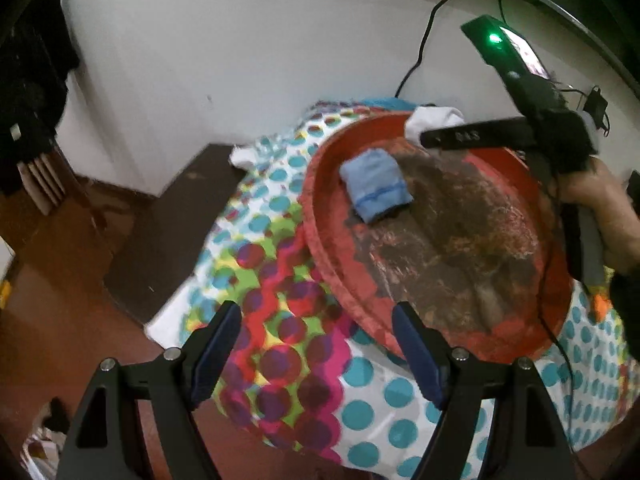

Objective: Organize objects
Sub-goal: 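Carry the white cloth over the red tray and open the right gripper, then reach the right gripper to the clear plastic bag and grasp it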

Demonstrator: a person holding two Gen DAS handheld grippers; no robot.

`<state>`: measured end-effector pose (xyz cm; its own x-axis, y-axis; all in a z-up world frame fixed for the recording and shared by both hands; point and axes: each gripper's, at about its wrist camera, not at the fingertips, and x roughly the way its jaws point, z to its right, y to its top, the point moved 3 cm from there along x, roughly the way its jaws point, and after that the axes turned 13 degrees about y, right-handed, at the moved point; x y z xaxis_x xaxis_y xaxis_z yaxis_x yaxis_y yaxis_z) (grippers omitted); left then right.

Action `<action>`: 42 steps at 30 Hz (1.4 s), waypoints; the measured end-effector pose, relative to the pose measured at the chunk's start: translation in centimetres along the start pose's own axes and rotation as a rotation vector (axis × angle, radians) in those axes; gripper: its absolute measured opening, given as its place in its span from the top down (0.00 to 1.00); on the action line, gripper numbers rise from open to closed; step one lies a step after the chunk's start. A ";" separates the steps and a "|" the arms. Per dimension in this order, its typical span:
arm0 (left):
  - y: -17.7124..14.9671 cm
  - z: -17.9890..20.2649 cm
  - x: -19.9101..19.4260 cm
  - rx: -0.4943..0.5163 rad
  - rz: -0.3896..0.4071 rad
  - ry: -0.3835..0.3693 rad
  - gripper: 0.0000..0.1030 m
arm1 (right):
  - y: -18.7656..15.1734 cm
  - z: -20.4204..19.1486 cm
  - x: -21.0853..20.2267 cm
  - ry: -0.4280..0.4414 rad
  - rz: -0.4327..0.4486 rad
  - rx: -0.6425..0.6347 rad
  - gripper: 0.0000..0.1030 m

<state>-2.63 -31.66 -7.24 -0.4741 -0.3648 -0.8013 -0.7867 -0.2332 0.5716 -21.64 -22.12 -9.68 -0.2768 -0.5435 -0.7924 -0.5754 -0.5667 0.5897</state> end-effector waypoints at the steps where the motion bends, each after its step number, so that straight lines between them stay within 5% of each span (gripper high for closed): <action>1: -0.2 0.0 0.3 -0.010 -0.016 -0.010 0.22 | 0.2 0.0 0.6 -0.009 -0.007 -0.005 0.61; 7: -1.1 0.6 1.3 -0.023 -0.067 -0.021 0.22 | 0.4 1.2 2.5 -0.021 -0.051 -0.006 0.57; 9: -1.1 0.5 1.3 -0.035 -0.074 -0.034 0.22 | 0.4 1.2 2.7 -0.025 -0.050 -0.013 0.47; 11: -1.1 0.5 1.2 -0.051 -0.085 -0.032 0.22 | 0.1 1.1 2.0 -0.046 -0.027 -0.019 0.17; 12: -1.1 0.5 1.1 -0.053 -0.088 -0.030 0.22 | -0.2 1.1 1.1 -0.049 -0.002 -0.018 0.14; 18: -1.5 1.8 -0.1 -0.037 -0.097 -0.051 0.22 | -2.9 1.4 -4.6 -0.025 0.054 0.009 0.14; 25: -2.6 7.0 -3.2 0.060 -0.046 -0.120 0.22 | -13.5 4.7 -16.0 -0.074 0.159 0.160 0.14; 34: -4.7 17.4 -7.2 0.212 0.006 -0.220 0.22 | -28.9 13.9 -27.2 -0.394 0.193 0.322 0.14; 42: -6.8 25.3 -8.5 0.252 -0.021 -0.284 0.22 | -33.4 20.8 -26.2 -0.432 0.196 0.395 0.30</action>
<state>-3.26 -4.21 -8.73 -0.5197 -0.0896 -0.8496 -0.8533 0.0044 0.5214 -11.20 23.87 -11.86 -0.6455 -0.2675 -0.7153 -0.7010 -0.1642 0.6940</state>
